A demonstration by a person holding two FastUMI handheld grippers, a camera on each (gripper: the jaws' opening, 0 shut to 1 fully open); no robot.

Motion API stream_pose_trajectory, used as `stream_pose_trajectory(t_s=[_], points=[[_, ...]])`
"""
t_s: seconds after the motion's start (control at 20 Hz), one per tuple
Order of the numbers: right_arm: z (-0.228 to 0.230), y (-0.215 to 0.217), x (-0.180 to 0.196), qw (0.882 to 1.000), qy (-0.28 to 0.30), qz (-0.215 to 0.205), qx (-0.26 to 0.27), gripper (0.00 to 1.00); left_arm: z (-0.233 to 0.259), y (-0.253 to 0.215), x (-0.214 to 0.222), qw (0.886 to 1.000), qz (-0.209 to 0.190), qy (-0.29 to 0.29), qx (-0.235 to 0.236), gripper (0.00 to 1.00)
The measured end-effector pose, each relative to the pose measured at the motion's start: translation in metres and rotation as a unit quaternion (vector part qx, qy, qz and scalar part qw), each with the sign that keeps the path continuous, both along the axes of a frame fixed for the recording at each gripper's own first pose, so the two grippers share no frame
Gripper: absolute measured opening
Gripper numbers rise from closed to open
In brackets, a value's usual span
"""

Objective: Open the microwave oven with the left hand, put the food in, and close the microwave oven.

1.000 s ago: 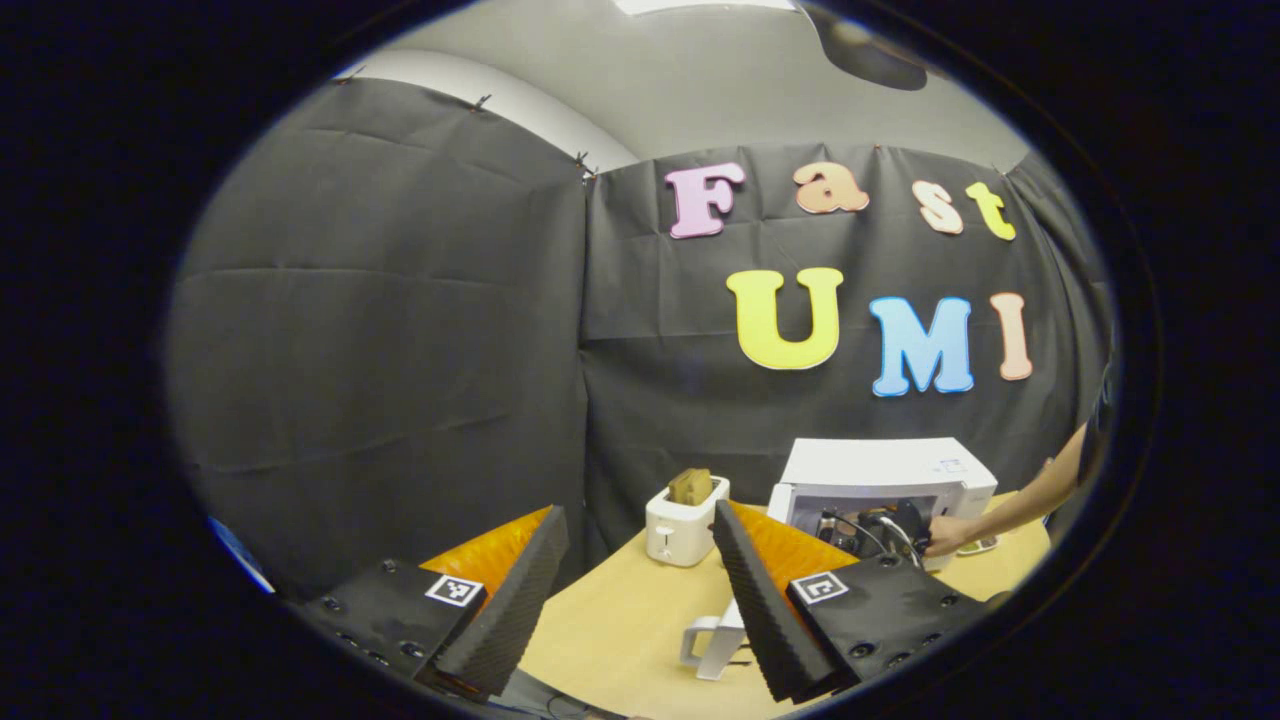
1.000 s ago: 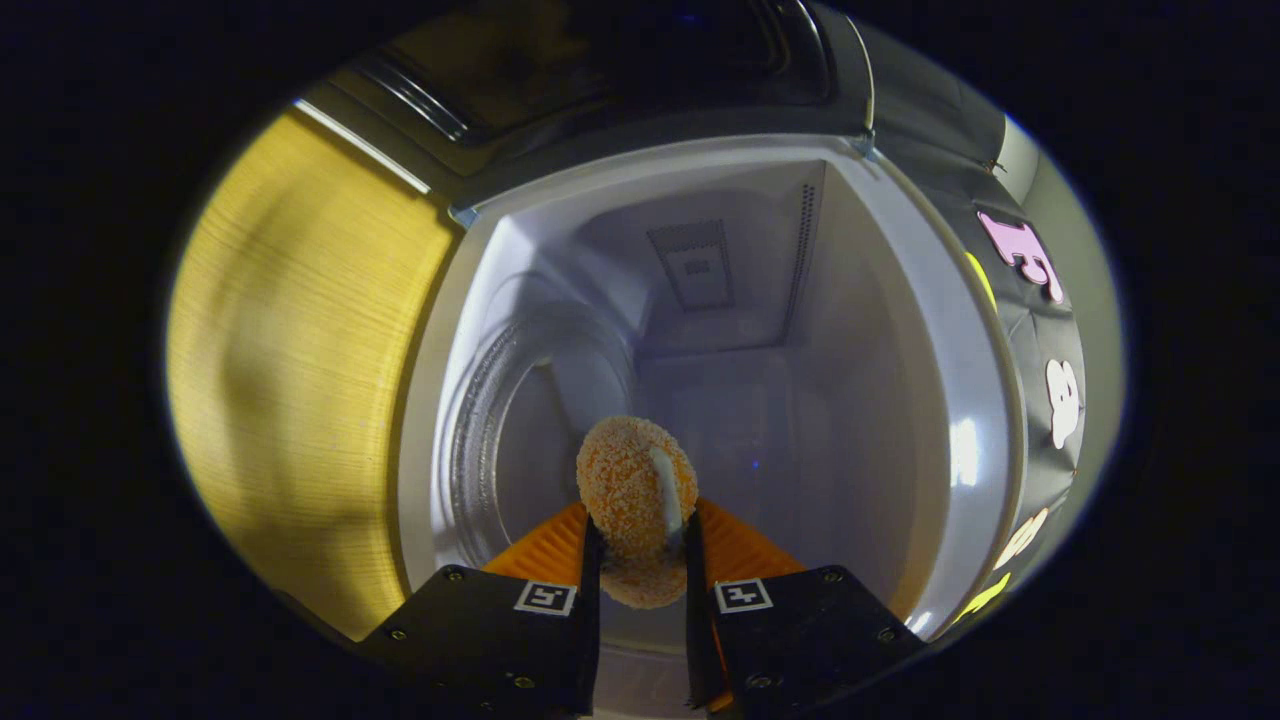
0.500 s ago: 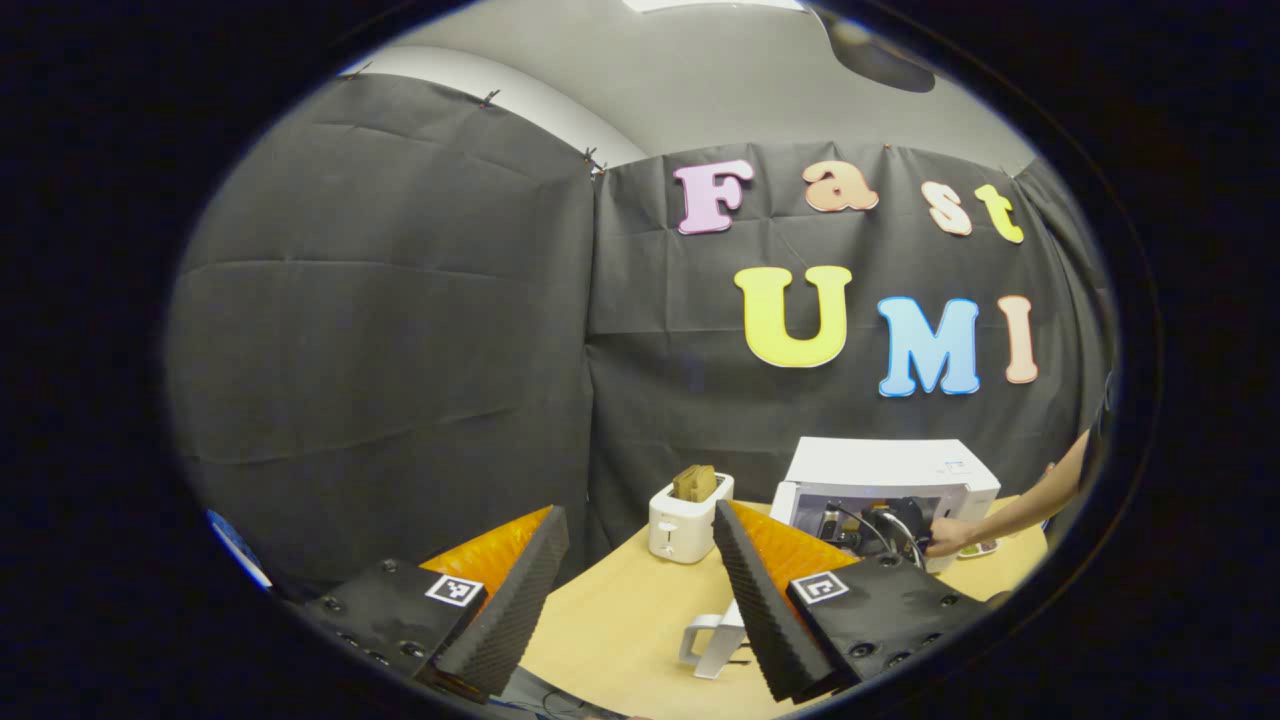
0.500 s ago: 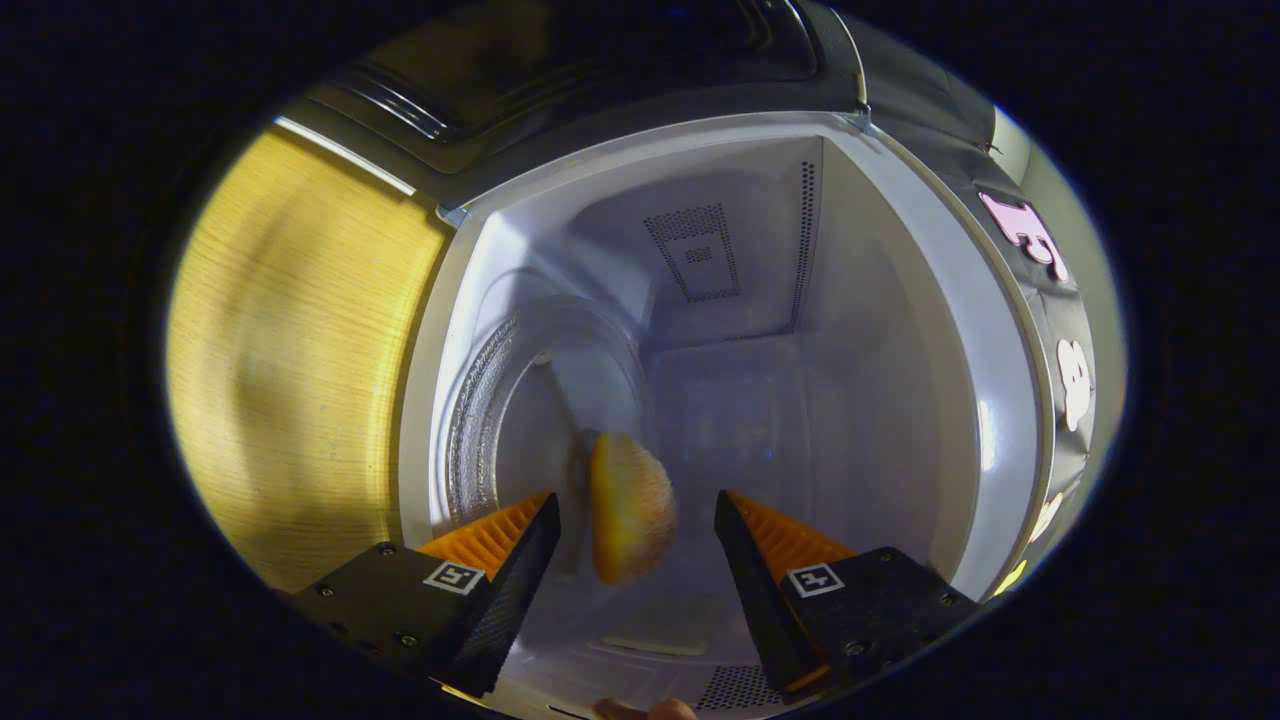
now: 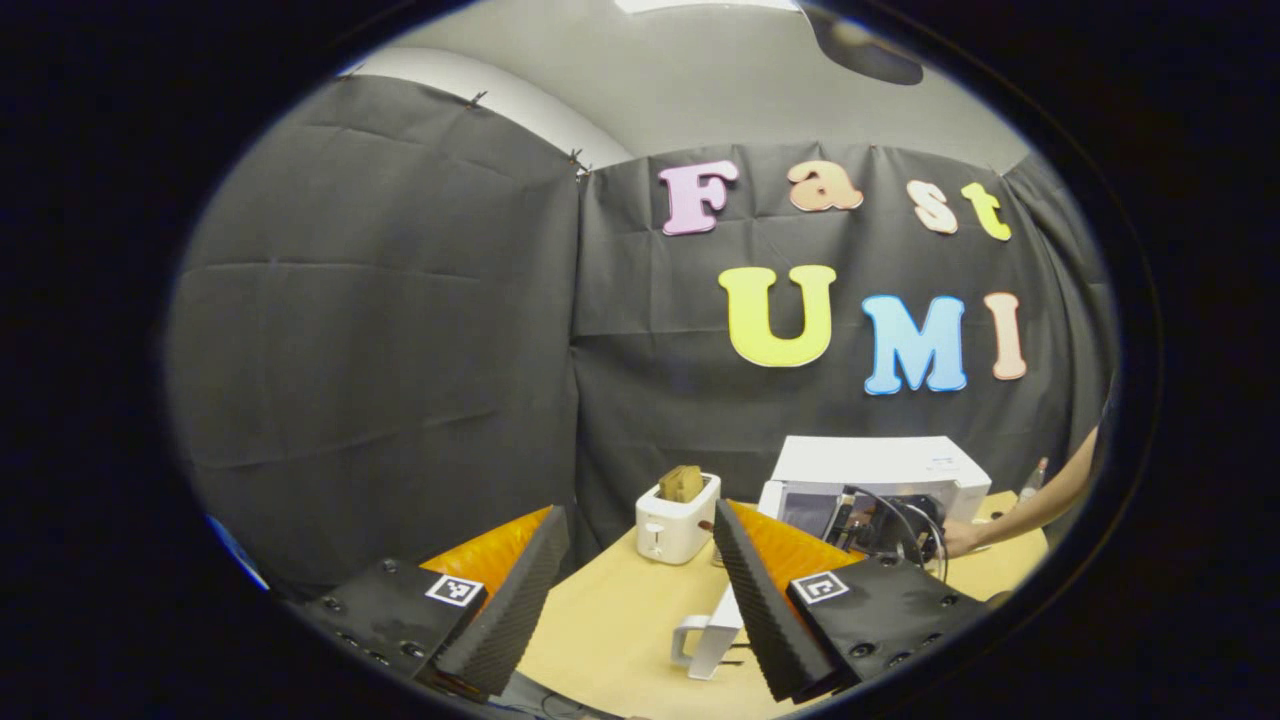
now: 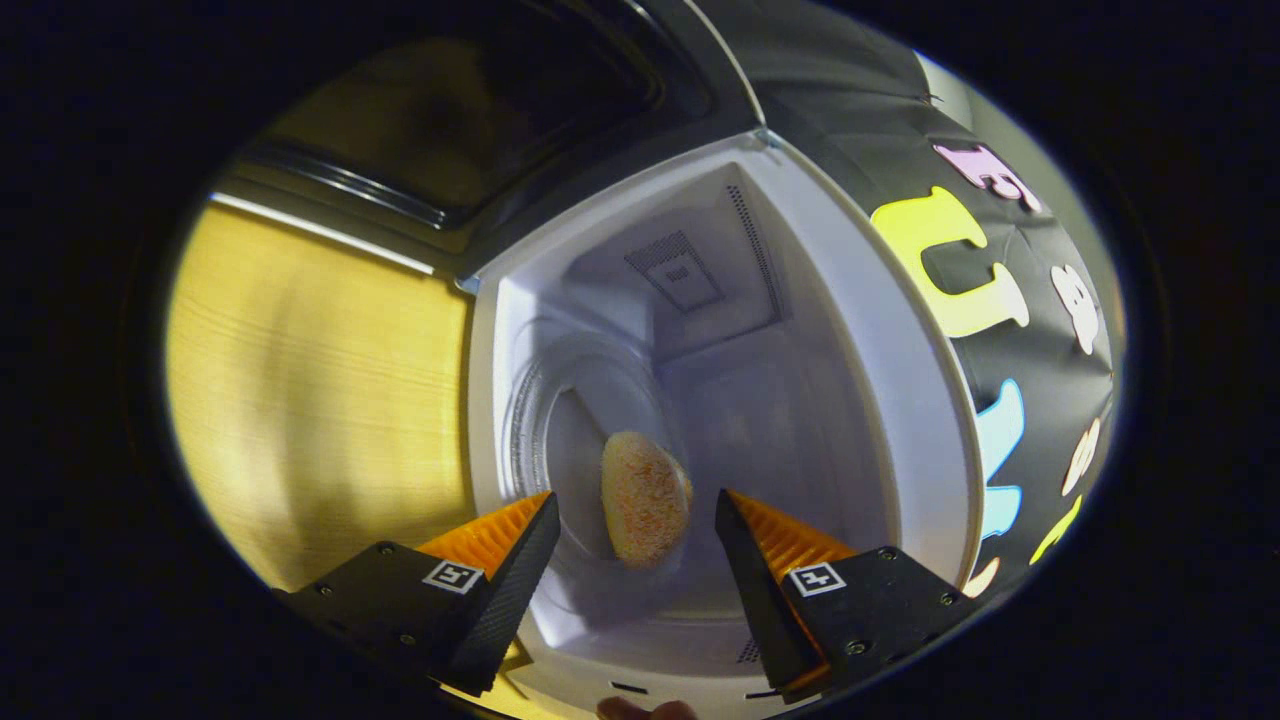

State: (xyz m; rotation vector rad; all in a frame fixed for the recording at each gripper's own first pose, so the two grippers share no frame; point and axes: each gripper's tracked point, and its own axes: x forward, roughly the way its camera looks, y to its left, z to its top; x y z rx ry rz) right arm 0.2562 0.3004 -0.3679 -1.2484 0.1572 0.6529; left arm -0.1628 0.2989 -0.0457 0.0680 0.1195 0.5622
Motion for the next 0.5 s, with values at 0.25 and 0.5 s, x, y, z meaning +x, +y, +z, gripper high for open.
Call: stream_pose_trajectory(t_s=[0.25, 0.5], points=[[0.019, -0.011, -0.045, 0.993, 0.057, -0.013, 0.098, 0.95, -0.002, -0.006, 0.008, 1.0, -0.022, -0.009, -0.006, 0.94], [0.072, -0.028, -0.087, 0.972, 0.074, -0.047, 0.219, 0.95, -0.007, -0.013, 0.023, 0.998, -0.05, -0.023, -0.023, 0.96]])
